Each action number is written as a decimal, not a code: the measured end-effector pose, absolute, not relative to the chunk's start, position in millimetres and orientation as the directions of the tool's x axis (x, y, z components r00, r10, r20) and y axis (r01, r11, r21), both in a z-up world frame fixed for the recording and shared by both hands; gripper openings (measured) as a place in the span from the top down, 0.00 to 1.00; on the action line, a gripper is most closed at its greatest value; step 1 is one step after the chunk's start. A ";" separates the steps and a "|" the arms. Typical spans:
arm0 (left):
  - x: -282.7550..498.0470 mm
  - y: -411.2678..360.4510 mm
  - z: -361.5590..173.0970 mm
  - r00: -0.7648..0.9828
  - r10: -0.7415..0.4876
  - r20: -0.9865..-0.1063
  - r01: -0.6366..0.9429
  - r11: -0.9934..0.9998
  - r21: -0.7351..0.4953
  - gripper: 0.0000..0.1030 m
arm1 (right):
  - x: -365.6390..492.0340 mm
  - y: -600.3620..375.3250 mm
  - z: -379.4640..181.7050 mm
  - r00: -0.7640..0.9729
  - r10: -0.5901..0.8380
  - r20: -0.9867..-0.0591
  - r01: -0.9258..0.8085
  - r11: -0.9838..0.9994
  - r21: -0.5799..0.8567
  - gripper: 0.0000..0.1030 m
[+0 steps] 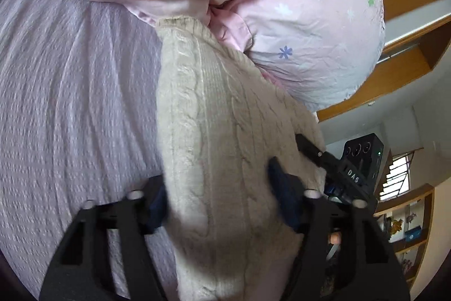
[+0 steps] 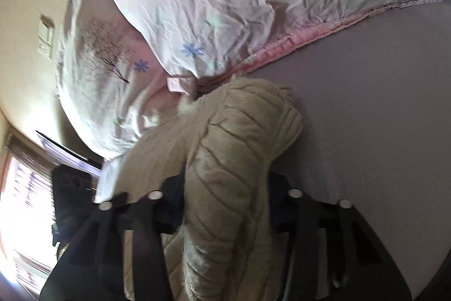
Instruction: Fold small clothes
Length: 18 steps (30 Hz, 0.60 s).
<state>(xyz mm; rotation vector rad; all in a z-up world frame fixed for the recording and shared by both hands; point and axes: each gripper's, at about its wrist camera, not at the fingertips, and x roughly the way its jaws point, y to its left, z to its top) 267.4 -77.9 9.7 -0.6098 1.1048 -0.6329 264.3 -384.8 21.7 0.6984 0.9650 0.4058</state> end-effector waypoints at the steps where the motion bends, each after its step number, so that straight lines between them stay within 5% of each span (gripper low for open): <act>1: 266.5 -68.9 10.3 0.293 -0.766 -0.573 0.155 0.629 -0.762 0.58 | 260.6 -386.3 25.8 0.531 0.632 -0.565 -0.030 0.680 0.732 0.61; 5: 238.0 -22.5 40.7 0.317 -0.774 -0.548 0.221 0.622 -0.751 0.62 | 247.3 -357.3 45.0 0.485 0.771 -0.413 -0.180 0.550 0.815 0.64; 9: 204.7 32.2 53.2 0.430 -0.678 -0.596 0.218 0.718 -0.661 0.58 | 248.2 -288.3 39.7 0.344 0.800 -0.492 -0.265 0.585 0.766 0.62; 12: 199.3 55.6 32.1 0.444 -0.637 -0.630 0.152 0.747 -0.648 0.51 | 251.7 -267.3 33.1 0.337 0.691 -0.639 -0.252 0.720 0.646 0.40; 15: 187.4 70.6 36.8 0.490 -0.649 -0.582 0.177 0.728 -0.663 0.44 | 243.9 -298.0 46.5 0.446 0.671 -0.592 -0.180 0.716 0.675 0.29; 18: 180.3 66.0 43.8 0.539 -0.633 -0.556 0.231 0.745 -0.626 0.32 | 232.1 -320.2 67.7 0.534 0.673 -0.511 -0.184 0.683 0.707 0.29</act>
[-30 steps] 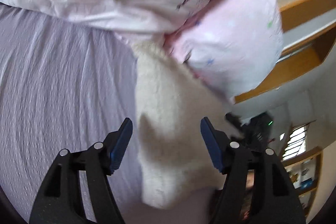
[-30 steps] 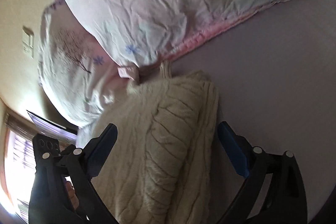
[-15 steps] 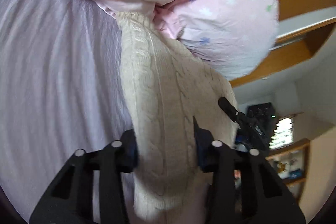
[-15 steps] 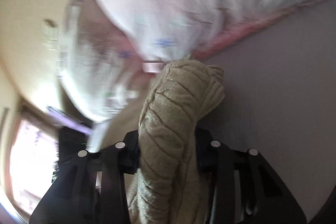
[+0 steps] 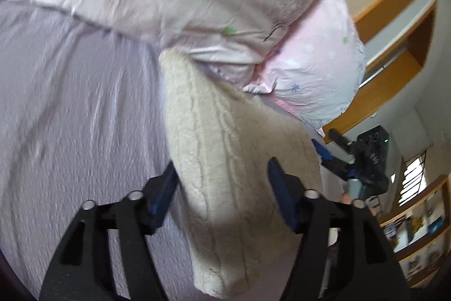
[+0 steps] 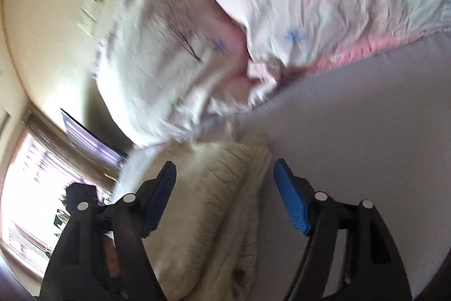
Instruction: Fold small clothes
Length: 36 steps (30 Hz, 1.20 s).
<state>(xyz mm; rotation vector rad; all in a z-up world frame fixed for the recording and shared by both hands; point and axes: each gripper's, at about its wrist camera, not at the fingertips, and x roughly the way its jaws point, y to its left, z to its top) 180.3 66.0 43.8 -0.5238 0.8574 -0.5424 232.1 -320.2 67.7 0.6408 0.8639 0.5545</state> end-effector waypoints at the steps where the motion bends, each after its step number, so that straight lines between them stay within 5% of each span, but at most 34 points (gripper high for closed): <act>1: 178.7 65.0 44.6 0.549 -0.631 -0.549 0.245 0.749 -0.616 0.30 | 229.7 -317.6 71.1 0.523 0.675 -0.520 -0.195 0.689 0.698 0.34; 3: 178.1 63.6 45.0 0.557 -0.633 -0.538 0.256 0.747 -0.613 0.25 | 228.3 -299.9 72.2 0.490 0.654 -0.576 -0.210 0.730 0.650 0.41; 7: 174.7 78.4 45.1 0.567 -0.644 -0.513 0.250 0.728 -0.639 0.23 | 228.2 -266.0 63.5 0.447 0.567 -0.691 -0.215 0.819 0.533 0.74; 10: 174.4 75.6 43.2 0.566 -0.625 -0.538 0.245 0.750 -0.614 0.22 | 224.1 -262.5 77.5 0.527 0.528 -0.666 -0.242 0.844 0.479 0.88; 14: 175.1 65.8 40.1 0.565 -0.589 -0.578 0.257 0.791 -0.555 0.22 | 232.9 -256.1 108.9 0.664 0.446 -0.600 -0.289 0.893 0.344 0.88; 20: 177.3 61.9 37.5 0.563 -0.576 -0.593 0.266 0.806 -0.530 0.19 | 271.8 -243.1 43.8 0.555 0.291 -0.779 -0.171 0.957 0.235 0.87; 23: 175.4 65.4 39.1 0.575 -0.570 -0.587 0.261 0.808 -0.529 0.18 | 258.9 -261.6 65.3 0.600 0.315 -0.736 -0.140 0.947 0.290 0.66; 29: 148.2 76.2 76.1 0.693 -0.546 -0.471 0.315 0.817 -0.483 0.15 | 185.7 -262.4 117.5 0.529 0.642 -0.555 -0.368 0.763 0.532 0.63; 33: 120.5 50.8 98.6 0.655 -0.635 -0.409 0.469 0.766 -0.439 0.07 | 156.8 -224.5 97.2 0.416 0.628 -0.657 -0.445 0.771 0.456 0.58; 36: 118.0 18.8 92.3 0.602 -0.618 -0.505 0.508 0.785 -0.354 0.07 | 161.4 -232.2 56.6 0.435 0.399 -0.807 -0.318 0.907 0.277 0.85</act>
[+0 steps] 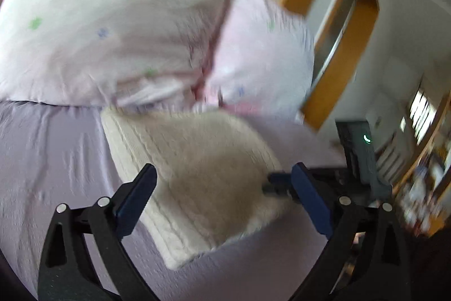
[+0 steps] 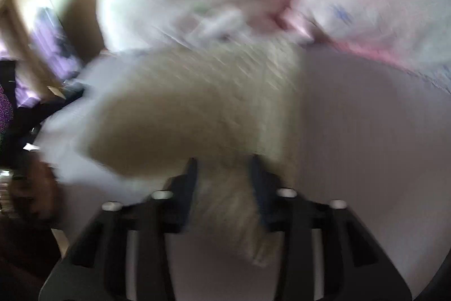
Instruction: Fold small clothes
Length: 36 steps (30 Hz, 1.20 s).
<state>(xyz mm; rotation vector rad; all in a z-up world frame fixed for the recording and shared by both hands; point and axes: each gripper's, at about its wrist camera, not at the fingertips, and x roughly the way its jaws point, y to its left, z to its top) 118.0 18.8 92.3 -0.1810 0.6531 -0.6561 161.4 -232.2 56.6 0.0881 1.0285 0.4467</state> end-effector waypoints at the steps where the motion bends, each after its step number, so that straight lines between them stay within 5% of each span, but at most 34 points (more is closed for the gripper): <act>1: 120.7 8.0 83.7 0.583 -0.581 -0.568 0.504 0.807 -0.308 0.07 | 163.7 -245.2 52.5 0.441 0.436 -0.784 -0.289 0.896 0.336 0.93; 4: 120.6 -14.3 60.2 0.602 -0.390 -0.697 0.460 0.883 -0.096 0.08 | 164.1 -255.5 54.5 0.435 0.440 -0.786 -0.253 0.897 0.362 0.97; 6: 116.1 -12.2 57.2 0.605 -0.359 -0.711 0.436 0.896 -0.082 0.08 | 156.5 -256.9 60.7 0.453 0.446 -0.772 -0.247 0.895 0.372 0.90; 8: 109.8 6.4 59.3 0.578 -0.422 -0.699 0.408 0.891 -0.200 0.08 | 142.1 -263.6 74.0 0.494 0.489 -0.719 -0.258 0.872 0.416 0.58; 9: 105.2 18.7 59.3 0.566 -0.446 -0.693 0.377 0.888 -0.263 0.07 | 130.4 -265.7 81.6 0.515 0.506 -0.692 -0.266 0.862 0.432 0.24; 10: 98.2 27.8 59.4 0.563 -0.450 -0.693 0.342 0.890 -0.300 0.06 | 121.1 -267.5 86.8 0.556 0.501 -0.664 -0.264 0.863 0.430 0.01; 13: 83.1 41.8 53.5 0.559 -0.411 -0.720 0.245 0.911 -0.330 0.02 | 98.8 -261.7 92.7 0.623 0.439 -0.647 -0.260 0.897 0.358 0.01; 18: 71.3 30.7 39.9 0.543 -0.324 -0.775 0.206 0.946 -0.252 0.02 | 87.9 -242.0 71.0 0.589 0.221 -0.777 -0.128 0.975 0.181 0.01; 24: 74.5 13.6 27.2 0.562 -0.187 -0.806 0.189 0.977 -0.095 0.02 | 87.8 -234.5 48.1 0.513 0.220 -0.830 -0.057 0.973 0.222 0.01; 31: 76.2 8.9 24.9 0.564 -0.130 -0.815 0.177 0.984 -0.034 0.02 | 84.2 -211.8 43.0 0.514 0.082 -0.854 -0.091 0.995 0.040 0.01; 36: 78.3 3.4 22.8 0.556 -0.092 -0.826 0.181 0.983 0.012 0.02 | 84.7 -213.3 42.7 0.515 0.088 -0.852 -0.096 0.994 0.044 0.01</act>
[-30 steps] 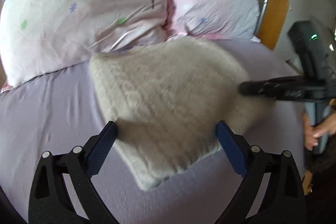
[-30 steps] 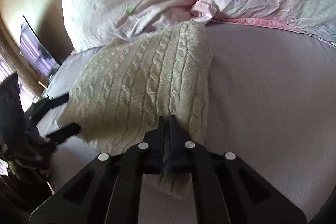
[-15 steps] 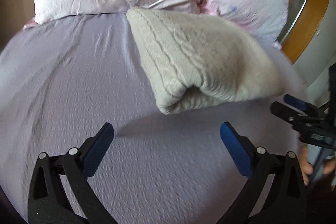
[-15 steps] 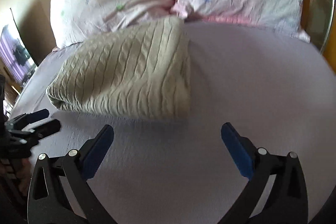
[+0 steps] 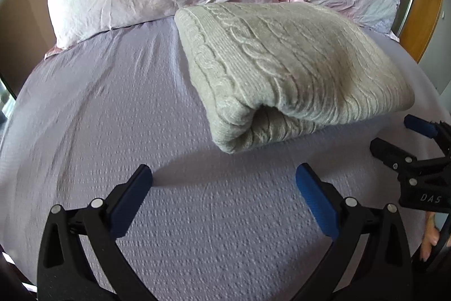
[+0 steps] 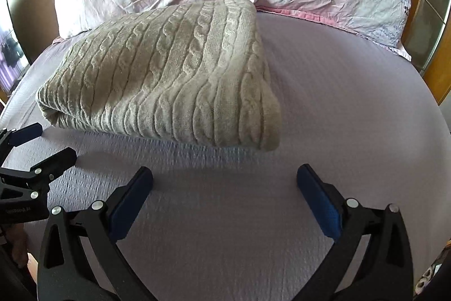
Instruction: Fold small clothes
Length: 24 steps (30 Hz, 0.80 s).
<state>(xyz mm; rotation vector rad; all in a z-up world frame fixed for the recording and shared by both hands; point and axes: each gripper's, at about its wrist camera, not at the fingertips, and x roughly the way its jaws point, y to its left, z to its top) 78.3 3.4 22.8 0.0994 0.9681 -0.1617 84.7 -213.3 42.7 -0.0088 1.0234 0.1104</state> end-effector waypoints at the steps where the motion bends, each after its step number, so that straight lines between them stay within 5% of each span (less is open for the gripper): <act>1: 77.9 3.3 22.7 0.556 -0.091 -0.826 0.182 0.983 0.014 0.02 | 84.4 -213.5 42.7 0.516 0.088 -0.852 -0.097 0.994 0.044 0.01; 24: 78.7 4.2 22.4 0.556 -0.092 -0.826 0.183 0.983 0.014 0.02 | 83.0 -211.8 43.5 0.514 0.095 -0.852 -0.109 0.993 0.045 0.01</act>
